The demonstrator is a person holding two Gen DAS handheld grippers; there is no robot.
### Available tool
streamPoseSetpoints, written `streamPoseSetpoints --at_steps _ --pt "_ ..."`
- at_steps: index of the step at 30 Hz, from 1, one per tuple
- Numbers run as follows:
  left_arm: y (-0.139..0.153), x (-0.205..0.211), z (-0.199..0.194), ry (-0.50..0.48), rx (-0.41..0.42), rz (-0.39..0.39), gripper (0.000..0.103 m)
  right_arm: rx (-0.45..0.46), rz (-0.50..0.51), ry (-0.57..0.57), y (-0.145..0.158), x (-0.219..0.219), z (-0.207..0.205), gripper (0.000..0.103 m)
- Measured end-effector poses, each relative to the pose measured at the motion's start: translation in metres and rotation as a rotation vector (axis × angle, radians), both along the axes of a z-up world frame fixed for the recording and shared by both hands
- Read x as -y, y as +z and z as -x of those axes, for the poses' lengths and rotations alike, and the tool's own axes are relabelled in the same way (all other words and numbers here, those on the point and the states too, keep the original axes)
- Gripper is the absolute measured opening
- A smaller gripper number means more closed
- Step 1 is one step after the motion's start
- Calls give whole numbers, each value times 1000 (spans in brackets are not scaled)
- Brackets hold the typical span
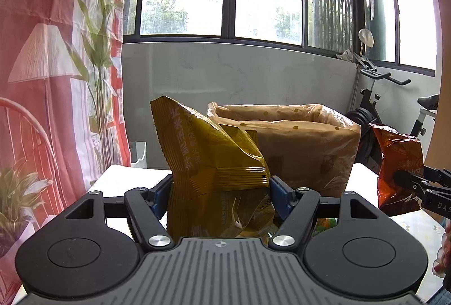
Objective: Organize snacks
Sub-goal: 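Lift both bags over the box and open both tools to drop them in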
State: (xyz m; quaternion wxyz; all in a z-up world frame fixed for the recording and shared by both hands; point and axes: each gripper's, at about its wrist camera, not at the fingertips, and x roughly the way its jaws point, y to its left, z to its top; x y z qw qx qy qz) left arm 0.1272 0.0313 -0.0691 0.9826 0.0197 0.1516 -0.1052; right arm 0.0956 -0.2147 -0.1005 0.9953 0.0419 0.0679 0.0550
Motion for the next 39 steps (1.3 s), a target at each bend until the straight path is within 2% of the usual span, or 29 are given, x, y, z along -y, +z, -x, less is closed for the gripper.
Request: streamPoseSetpoints --at_steps 10,14,22,27,32,37,39 --pt "24 16 -39 -24 61 6 73 92 -5 -8 26 8 -44 64" --pt "31 22 -60 -43 60 19 73 107 14 -6 35 7 -65 64" --pt "53 45 -117 -92 74 12 73 109 -9 -13 57 12 -117 64" --pt "64 59 -160 -117 68 32 74 119 18 -20 75 11 -158 64" --pt "56 69 -210 -126 0 53 74 25 45 -34 75 7 -211 64" --pt "42 77 -242 -135 -60 20 74 -79 26 -10 64 3 -241 64" --pt "35 78 -250 -154 -103 30 76 -108 37 11 60 1 -247 65"
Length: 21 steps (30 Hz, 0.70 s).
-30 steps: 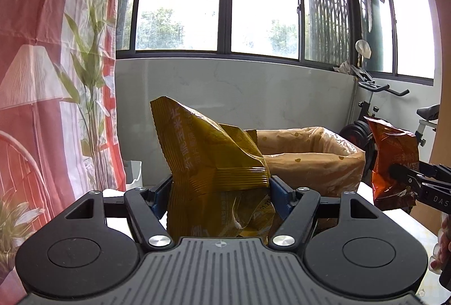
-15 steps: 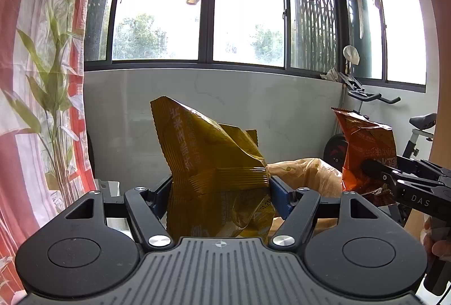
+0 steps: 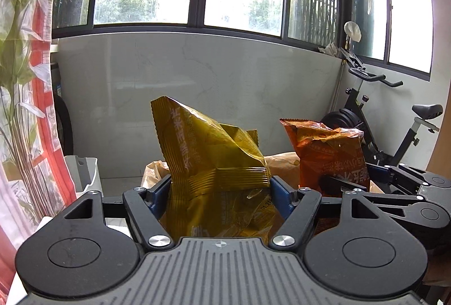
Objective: Organize snacks
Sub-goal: 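Lift both bags over the box and open both tools to drop them in, then grasp the pale green bag with the left tool while the right tool grasps the bright green bag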
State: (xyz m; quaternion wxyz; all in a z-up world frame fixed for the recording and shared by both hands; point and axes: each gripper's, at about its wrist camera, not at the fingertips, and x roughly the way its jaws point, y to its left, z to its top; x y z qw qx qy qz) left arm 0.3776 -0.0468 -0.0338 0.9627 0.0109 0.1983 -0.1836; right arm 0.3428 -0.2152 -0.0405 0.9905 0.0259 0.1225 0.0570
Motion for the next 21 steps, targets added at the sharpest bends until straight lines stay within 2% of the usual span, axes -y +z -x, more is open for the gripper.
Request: streamPoseSetpoints --at_steps 3,6,8,10,15,21 --pt "-8 -3 -13 -17 -63 19 84 -57 5 17 -5 -2 -9 67" --pt "-14 -9 -18 -15 -94 23 84 -124 -19 26 -10 -1 -14 70" --pt "-15 -15 -17 -5 -94 24 84 -148 -20 20 -11 0 -14 77" --pt "-14 -23 -11 7 -97 25 84 -155 -24 13 -10 2 -9 80" --pt "-4 -42 14 -6 -87 11 84 -129 -63 15 1 7 16 80" --pt "0 -62 63 -38 -79 -6 84 -95 -113 8 5 5 61 80"
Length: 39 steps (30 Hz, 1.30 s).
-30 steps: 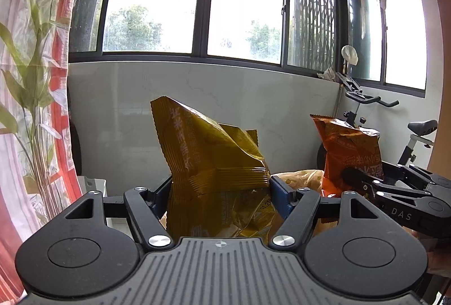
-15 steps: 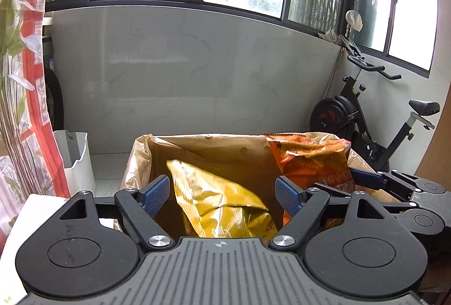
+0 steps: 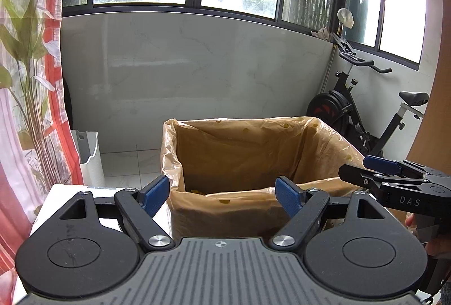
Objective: Organize snacks
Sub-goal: 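Grasp the pale green bag with the left tool while the right tool grasps the bright green bag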
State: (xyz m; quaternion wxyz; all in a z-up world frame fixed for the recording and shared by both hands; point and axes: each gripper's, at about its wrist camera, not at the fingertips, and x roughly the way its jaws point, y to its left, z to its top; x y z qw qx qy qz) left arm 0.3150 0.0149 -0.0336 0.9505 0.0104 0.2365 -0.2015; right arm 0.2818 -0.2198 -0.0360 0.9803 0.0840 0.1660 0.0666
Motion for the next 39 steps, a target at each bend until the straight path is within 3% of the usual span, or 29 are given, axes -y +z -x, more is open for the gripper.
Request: streamPoseSetpoints --at_steps 7,11,18,23,27,30,32,39 --pt "-36 -8 42 2 -76 -17 84 -30 -18 18 -16 -16 43 80" --pt "-69 -16 42 52 -188 33 84 -81 2 39 -36 -29 56 80" --pt "-105 -29 36 139 -287 79 84 -182 -8 56 -64 -37 63 80" --pt "-115 -38 32 156 -320 118 84 -243 -21 42 -81 -35 58 80" --pt "-128 -35 32 162 -356 95 85 -328 -59 45 -101 -31 52 80" --pt "-137 -35 32 149 -378 98 90 -376 -85 42 -113 -28 52 81" --pt "-140 -33 32 145 -377 83 93 -402 -101 48 -120 -27 53 87" --pt "-149 -27 35 147 -381 58 97 -405 -121 63 -127 -26 58 85"
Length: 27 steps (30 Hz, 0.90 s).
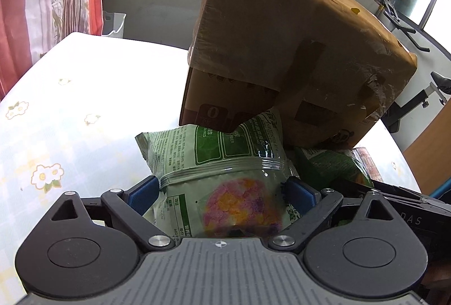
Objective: Organize snacks
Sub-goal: 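Grasp the pale green bag with the left tool while the right tool grasps the bright green bag, then carry both green bags over the box and release them inside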
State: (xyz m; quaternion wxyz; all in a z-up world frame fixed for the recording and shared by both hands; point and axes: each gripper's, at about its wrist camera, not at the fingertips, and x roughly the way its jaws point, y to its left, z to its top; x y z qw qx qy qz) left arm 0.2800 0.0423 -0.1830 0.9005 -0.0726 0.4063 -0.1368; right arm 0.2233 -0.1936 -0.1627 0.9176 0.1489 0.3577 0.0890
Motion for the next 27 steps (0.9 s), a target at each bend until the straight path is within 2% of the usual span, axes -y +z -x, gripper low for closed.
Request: streamPoseSetpoints --at_steps 2,8,11,15,21,27 --pt "-6 -1 0 10 -17 11 99 5 -8 -8 1 -1 -1 80" --pt "-15 -2 1 21 -16 23 100 15 -18 -6 2 0 3 79" --pt "-11 -1 6 -2 12 14 88 21 -26 -3 2 1 5 78" --pt "-1 -4 16 0 38 -13 82 36 -43 -5 5 4 10 77" --pt "27 -11 41 -26 114 -41 82 84 -66 24 18 7 23 76" --pt "53 -22 60 14 174 -74 83 136 -54 37 33 8 38 76"
